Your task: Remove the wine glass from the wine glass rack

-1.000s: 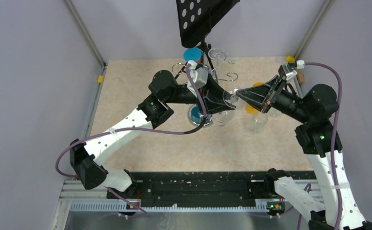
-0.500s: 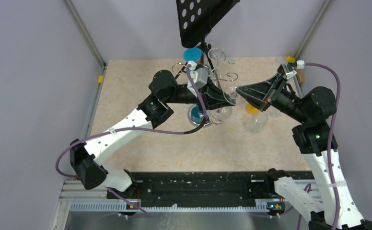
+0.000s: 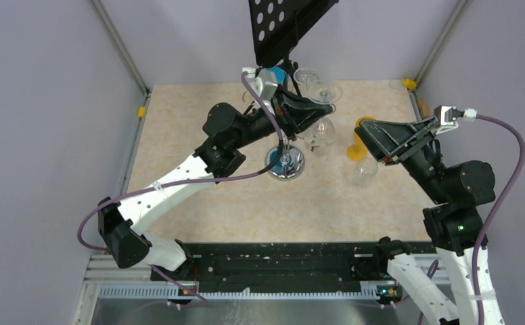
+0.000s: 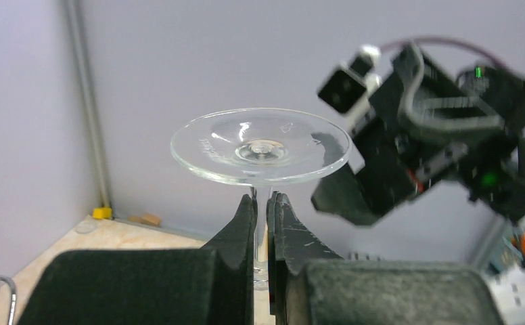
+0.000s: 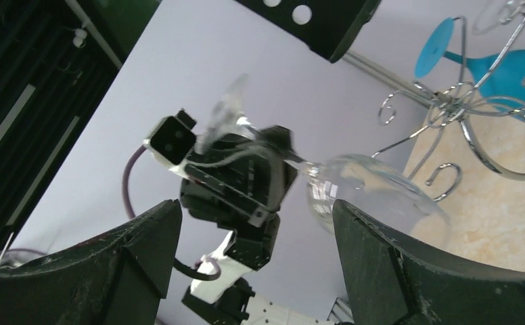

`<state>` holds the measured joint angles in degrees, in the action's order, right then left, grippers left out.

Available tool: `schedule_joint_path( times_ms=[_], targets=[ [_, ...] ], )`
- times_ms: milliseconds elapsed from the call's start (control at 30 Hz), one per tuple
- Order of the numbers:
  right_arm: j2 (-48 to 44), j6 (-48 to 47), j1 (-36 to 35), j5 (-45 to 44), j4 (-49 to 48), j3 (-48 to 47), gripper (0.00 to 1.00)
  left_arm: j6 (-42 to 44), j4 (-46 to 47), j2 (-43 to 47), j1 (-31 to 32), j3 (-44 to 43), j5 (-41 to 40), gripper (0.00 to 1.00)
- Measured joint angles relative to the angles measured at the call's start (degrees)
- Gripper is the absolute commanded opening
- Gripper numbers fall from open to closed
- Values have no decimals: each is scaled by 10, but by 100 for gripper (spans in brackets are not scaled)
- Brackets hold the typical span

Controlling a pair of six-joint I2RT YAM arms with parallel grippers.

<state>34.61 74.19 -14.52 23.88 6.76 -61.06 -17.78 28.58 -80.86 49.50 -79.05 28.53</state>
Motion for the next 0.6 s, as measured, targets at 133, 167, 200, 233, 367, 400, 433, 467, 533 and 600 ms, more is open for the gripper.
schedule_joint_path(
  times_ms=[133, 167, 200, 233, 367, 400, 433, 467, 533, 600],
  targets=[
    [-9, -10, 0, -26, -3, 32, 83, -42, 42, 7, 9, 0, -81, 0],
    [-9, -9, 0, -28, -4, 41, 83, -53, 57, 9, 12, 0, -99, 0],
    [-9, -6, 0, -28, -8, 53, 83, -65, 70, 11, 15, 0, -115, 0],
    [-8, -4, 0, -28, -12, 61, 82, -78, 85, 13, 18, 0, -132, 0],
    [-7, 17, 0, -26, -52, 92, 78, -133, 134, 23, 24, 0, -195, 0],
    [-6, 26, 0, -22, -70, 98, 77, -143, 140, 26, 25, 0, -206, 0],
    [-4, 34, 0, -17, -89, 102, 75, -154, 149, 28, 26, 0, -219, 0],
    [-2, 42, 0, -14, -109, 105, 75, -164, 157, 30, 26, 0, -230, 0],
    [3, 62, 0, -3, -161, 113, 73, -178, 174, 32, 26, 0, -249, 0],
    [14, 86, 0, 10, -217, 116, 72, -188, 189, 32, 27, 0, -266, 0]
  ],
)
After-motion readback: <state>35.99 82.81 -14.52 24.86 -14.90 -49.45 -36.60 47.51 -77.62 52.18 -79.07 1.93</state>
